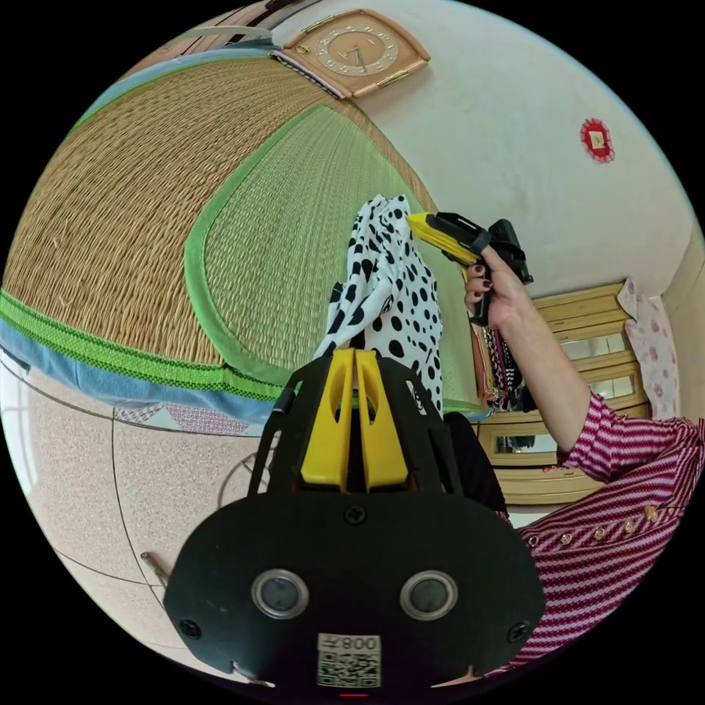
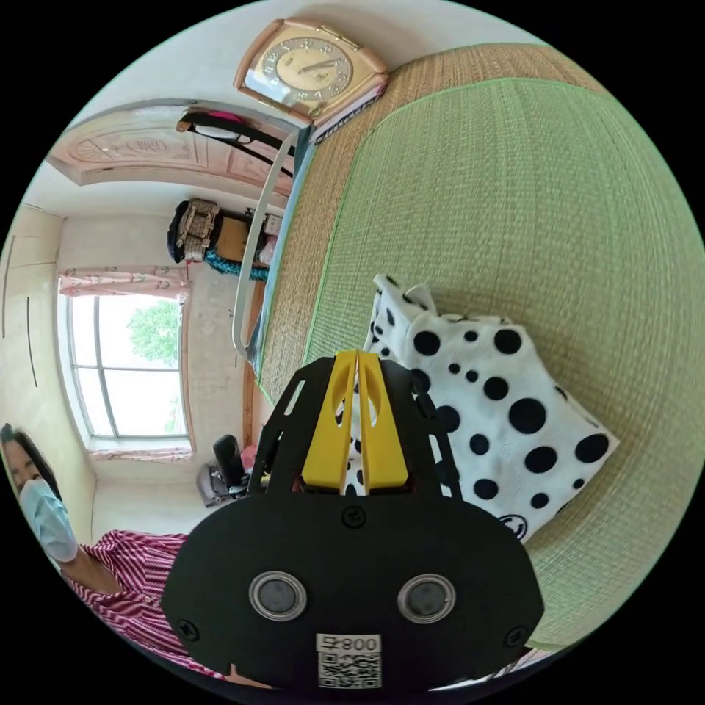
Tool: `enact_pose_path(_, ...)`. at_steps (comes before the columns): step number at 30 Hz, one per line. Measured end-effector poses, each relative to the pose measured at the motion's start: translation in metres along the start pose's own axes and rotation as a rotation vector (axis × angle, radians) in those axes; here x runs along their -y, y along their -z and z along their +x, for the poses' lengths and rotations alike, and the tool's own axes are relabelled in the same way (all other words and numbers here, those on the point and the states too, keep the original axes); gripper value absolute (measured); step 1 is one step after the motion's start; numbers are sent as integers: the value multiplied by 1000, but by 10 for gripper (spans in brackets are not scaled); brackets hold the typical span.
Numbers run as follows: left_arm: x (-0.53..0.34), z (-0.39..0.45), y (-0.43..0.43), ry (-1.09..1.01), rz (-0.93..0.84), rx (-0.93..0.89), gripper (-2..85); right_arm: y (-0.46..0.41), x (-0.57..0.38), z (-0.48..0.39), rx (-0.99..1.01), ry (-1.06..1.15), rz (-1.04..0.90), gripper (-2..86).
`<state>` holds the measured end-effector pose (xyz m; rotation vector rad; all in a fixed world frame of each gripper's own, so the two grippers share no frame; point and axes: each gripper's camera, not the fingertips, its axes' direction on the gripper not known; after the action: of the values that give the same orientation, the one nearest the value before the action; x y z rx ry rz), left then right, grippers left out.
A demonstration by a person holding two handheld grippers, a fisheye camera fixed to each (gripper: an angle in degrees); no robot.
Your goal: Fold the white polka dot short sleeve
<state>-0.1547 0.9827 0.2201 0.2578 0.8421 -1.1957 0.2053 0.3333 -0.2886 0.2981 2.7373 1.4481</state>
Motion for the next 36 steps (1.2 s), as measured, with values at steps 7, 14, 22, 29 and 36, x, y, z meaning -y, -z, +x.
enact_pose_path(7,-1,-2,-6,-8,-27,-3,2,-12,44,27,-45,-91,-38,1)
enact_pose_path(14,-13,1,10,-15,27,-34,5,8,22,4,-32,-4,-27,1)
enact_pose_path(22,-32,-20,21,52,85,-37,41,-14,-103,-16,85,68,-192,1)
enact_pose_path(29,-26,-20,-7,35,-10,27,54,-30,-160,-20,34,52,-278,1)
enact_pose_path(36,-29,-15,-22,25,-16,21,53,-2,-199,-10,-9,20,-252,1)
